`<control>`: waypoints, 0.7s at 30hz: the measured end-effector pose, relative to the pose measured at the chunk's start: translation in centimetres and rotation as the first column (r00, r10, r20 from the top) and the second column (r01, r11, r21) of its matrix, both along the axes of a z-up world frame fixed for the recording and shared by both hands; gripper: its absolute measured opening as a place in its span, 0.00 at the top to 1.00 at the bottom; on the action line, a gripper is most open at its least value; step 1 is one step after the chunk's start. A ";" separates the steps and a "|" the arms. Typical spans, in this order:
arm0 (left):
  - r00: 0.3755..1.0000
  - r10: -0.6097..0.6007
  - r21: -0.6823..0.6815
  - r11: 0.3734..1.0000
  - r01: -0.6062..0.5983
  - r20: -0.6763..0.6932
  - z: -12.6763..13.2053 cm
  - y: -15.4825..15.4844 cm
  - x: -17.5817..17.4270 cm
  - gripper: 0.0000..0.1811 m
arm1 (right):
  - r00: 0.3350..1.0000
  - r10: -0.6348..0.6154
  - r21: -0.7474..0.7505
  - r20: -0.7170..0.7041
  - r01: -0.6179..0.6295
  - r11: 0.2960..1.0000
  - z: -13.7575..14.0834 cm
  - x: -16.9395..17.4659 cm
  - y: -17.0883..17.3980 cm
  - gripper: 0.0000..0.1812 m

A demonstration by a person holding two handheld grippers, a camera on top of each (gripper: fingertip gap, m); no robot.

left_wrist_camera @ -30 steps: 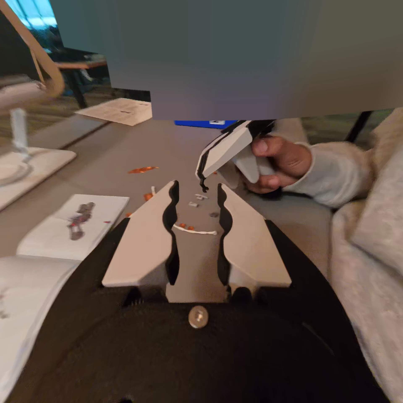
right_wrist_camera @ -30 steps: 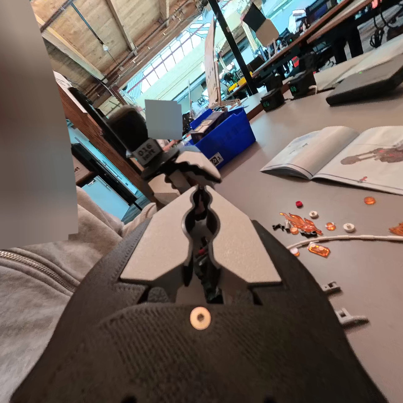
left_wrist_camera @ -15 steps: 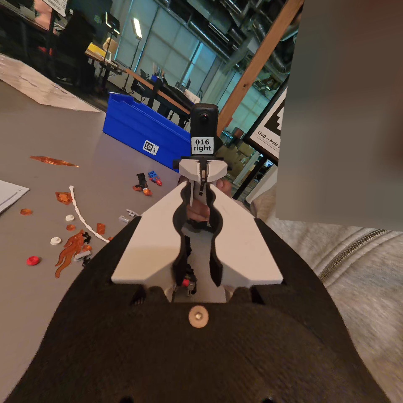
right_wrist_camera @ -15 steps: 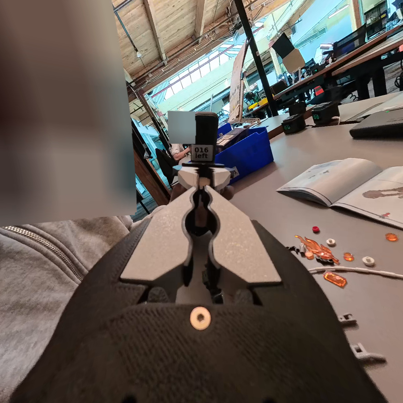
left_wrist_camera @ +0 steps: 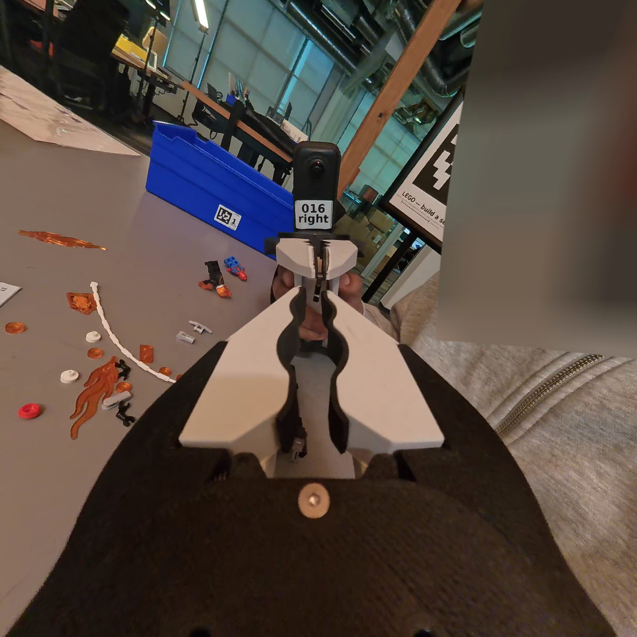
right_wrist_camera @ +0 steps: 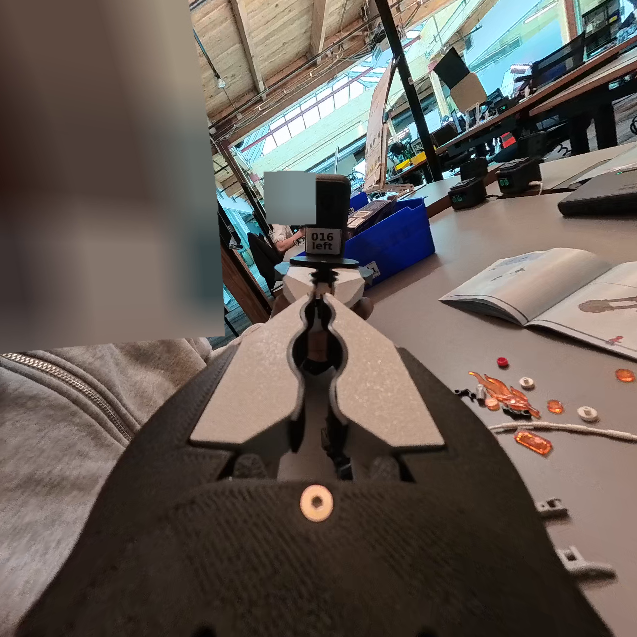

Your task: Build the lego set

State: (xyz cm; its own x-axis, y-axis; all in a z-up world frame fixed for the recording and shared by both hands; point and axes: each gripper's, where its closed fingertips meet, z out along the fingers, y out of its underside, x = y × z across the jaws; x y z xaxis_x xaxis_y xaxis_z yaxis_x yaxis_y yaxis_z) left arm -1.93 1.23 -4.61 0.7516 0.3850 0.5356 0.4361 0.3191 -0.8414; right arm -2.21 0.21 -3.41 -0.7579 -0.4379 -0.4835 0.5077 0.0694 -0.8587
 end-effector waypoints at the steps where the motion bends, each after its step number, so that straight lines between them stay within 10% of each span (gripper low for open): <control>1: 1.000 -0.005 0.002 1.000 0.005 0.000 0.0 0.0 0.0 0.96 | 1.000 -0.003 0.003 0.002 0.003 1.000 -0.1 -0.1 0.0 1.00; 21: 1.000 -0.022 0.024 0.999 0.021 0.014 0.1 0.3 0.2 0.98 | 1.000 0.016 0.011 0.006 -0.016 1.000 -0.3 0.2 -0.1 1.00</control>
